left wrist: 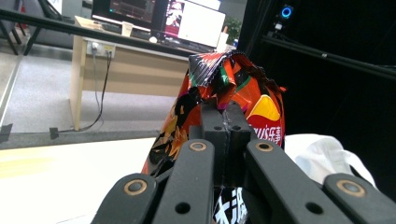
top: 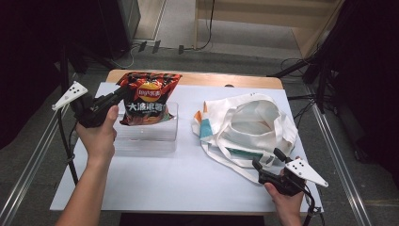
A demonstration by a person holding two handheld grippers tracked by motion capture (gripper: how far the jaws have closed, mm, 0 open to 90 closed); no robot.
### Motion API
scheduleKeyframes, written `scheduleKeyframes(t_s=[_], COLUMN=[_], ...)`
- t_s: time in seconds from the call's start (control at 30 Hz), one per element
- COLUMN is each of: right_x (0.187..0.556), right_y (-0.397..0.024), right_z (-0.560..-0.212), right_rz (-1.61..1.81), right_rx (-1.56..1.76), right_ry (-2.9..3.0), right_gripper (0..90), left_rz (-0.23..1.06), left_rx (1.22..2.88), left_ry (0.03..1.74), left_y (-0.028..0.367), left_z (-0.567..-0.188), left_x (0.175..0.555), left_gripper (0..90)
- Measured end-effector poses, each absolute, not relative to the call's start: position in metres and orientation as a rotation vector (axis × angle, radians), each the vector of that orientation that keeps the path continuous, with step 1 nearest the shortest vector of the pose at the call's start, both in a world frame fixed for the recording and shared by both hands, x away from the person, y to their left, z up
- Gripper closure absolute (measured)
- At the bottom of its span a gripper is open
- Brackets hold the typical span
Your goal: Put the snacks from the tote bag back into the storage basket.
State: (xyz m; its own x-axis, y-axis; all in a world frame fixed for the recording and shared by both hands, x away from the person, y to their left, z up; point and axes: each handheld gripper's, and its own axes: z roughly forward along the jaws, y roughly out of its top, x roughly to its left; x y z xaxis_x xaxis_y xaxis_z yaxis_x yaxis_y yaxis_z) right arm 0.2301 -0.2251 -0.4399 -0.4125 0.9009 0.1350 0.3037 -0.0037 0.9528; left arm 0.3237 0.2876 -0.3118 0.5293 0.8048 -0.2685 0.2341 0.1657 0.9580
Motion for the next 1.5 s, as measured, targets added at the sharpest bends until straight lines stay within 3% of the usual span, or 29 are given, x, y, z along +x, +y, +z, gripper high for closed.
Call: scheduleKeyframes(t_s=[0.87,1.23,1.5], right_x=[0.231,0.232,0.233], right_y=[-0.224,-0.223,-0.224], right_z=[-0.441,-0.443,-0.443], right_rz=[1.431,1.423,1.417], right_rx=[1.250,1.251,1.258], right_ry=[1.751,1.760,1.756], right_gripper=[15.3,15.3,15.4], left_rz=[0.478,0.547,0.537], left_rx=[1.461,1.502,1.523], left_ry=[1.091,1.213,1.297], left_y=[0.292,0.293,0.295], left_z=[-0.363,-0.374,-0.391], left_x=[0.347,0.350,0.350], left_gripper=[89.6,54.0,47.9])
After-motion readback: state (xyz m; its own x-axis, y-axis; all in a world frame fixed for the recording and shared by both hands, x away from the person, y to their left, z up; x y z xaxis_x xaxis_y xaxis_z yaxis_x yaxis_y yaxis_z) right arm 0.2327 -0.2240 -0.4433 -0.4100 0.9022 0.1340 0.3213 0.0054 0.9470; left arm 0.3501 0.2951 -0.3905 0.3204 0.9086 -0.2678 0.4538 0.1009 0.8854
